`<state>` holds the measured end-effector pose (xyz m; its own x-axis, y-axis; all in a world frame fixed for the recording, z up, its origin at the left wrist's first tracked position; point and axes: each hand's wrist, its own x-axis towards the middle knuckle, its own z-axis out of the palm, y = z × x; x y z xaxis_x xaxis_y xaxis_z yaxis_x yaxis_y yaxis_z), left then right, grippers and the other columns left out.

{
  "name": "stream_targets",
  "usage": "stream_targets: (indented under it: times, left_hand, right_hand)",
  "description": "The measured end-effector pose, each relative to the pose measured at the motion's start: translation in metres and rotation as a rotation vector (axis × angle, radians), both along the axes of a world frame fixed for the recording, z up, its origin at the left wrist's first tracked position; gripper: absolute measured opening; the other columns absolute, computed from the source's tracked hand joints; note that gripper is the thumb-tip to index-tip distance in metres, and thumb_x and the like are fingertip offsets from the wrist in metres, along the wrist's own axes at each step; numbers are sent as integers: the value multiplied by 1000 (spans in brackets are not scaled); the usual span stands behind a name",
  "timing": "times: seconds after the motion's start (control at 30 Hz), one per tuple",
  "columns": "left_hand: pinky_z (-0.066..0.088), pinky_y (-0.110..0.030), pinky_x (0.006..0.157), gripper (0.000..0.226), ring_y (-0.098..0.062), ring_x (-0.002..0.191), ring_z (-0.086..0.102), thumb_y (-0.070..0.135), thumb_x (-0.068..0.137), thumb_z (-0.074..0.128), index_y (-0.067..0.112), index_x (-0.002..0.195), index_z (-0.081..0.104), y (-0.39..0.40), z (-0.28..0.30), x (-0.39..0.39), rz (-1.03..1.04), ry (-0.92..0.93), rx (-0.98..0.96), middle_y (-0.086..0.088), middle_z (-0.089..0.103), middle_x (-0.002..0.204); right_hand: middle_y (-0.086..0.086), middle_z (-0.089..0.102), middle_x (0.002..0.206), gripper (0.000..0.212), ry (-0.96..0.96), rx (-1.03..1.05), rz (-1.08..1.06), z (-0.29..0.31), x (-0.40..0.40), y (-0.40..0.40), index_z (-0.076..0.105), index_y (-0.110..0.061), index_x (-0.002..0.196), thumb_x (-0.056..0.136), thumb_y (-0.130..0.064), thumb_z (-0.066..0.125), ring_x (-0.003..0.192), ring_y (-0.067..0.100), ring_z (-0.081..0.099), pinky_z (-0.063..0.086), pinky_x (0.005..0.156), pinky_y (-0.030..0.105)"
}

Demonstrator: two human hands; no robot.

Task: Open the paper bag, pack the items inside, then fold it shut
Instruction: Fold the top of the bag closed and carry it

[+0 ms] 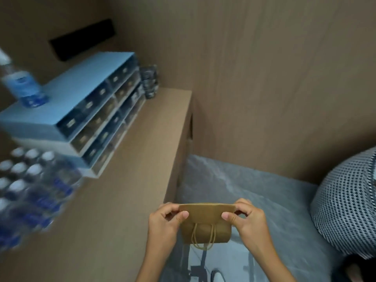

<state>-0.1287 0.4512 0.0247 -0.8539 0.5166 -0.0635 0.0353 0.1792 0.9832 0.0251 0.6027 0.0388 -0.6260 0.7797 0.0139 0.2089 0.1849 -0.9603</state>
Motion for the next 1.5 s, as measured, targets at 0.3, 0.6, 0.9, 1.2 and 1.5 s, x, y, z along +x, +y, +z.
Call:
stream_targets:
  times: [0.3,0.6,0.9,1.2,1.5]
  left_hand:
    - [55,-27,65,22,-14,70,66,7,71,80,28,77,76,183,21,-28,-192,66,1,-2,70,77]
    - [53,-31,71,17,-16,74,66,9,75,77,26,77,76,316,27,-111,-242,89,-3,-5,72,80]
    - [52,-31,69,17,-17,73,67,8,74,78,25,75,76,441,17,-250,-173,60,28,-3,72,78]
    - [43,-13,51,27,1,50,54,-6,72,75,20,62,72,480,27,-367,191,25,121,8,65,54]
    - [48,-30,60,16,-13,59,59,0,72,78,14,65,73,430,9,-454,774,46,31,-6,70,66]
  right_hand:
    - [9,62,75,11,27,2,-124,22,-8,164,70,-6,64,70,-1,77,72,18,59,47,68,22]
    - [15,56,74,13,7,42,-142,14,-95,296,64,-1,67,74,-4,75,71,27,56,45,67,34]
    - [11,49,70,22,-14,100,-101,20,-237,425,56,2,62,73,-3,74,63,14,48,37,62,26]
    - [12,50,67,21,-14,213,215,35,-413,503,57,1,60,73,5,73,61,21,49,38,59,30]
    - [7,48,66,24,16,197,809,16,-615,487,53,1,59,75,6,71,60,9,46,37,60,23]
